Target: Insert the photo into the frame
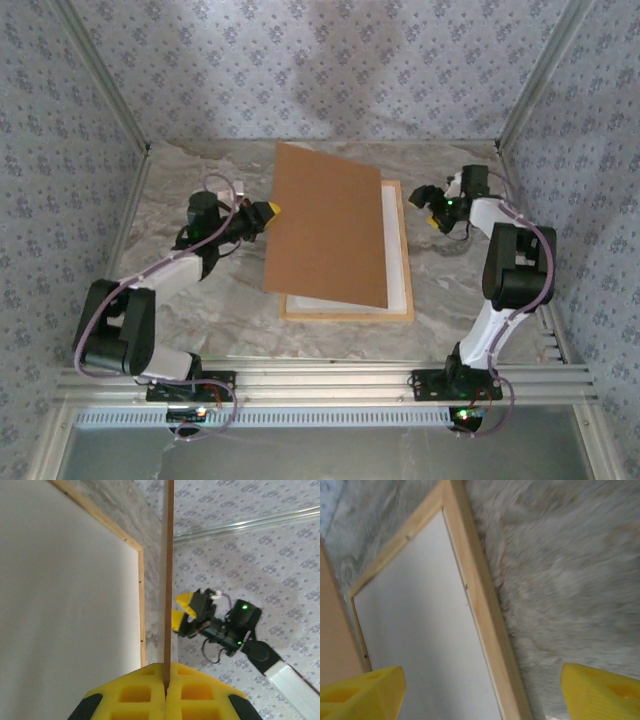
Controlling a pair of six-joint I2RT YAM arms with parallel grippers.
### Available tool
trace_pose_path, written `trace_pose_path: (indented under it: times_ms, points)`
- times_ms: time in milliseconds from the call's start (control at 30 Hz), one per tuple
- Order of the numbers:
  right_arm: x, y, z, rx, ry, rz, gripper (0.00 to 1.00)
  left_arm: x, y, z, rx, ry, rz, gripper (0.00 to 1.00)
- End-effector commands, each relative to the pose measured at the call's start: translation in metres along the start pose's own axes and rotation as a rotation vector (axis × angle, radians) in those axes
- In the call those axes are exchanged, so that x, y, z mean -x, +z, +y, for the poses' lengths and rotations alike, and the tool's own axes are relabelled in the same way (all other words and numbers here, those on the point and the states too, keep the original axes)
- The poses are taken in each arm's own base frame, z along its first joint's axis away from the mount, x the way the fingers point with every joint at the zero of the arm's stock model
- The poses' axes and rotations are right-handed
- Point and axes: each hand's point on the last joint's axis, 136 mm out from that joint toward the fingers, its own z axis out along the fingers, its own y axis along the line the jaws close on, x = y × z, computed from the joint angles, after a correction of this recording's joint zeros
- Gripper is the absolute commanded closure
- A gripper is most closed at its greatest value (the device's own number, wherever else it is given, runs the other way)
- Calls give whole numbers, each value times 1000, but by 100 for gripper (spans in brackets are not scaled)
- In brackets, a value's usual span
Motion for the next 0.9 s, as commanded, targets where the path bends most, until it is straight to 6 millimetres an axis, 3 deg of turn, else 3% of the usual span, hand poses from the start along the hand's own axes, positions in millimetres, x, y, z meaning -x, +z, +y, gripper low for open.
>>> trace_pose_path:
  times_ms: [0, 267, 467, 867]
  points:
    - [2, -17, -4, -34, -11, -34, 17, 13, 14, -45, -135, 78, -52, 100]
    - [-1, -15, -9, -38, -15, -25, 17, 2, 43, -28, -79, 71, -47, 100]
    - [-3, -10, -12, -31, -9, -7, 18, 0, 51, -16, -56, 55, -39, 100]
    - [-7, -6, -19, -34, 0, 10, 18, -12, 59, -11, -48, 43, 19, 100]
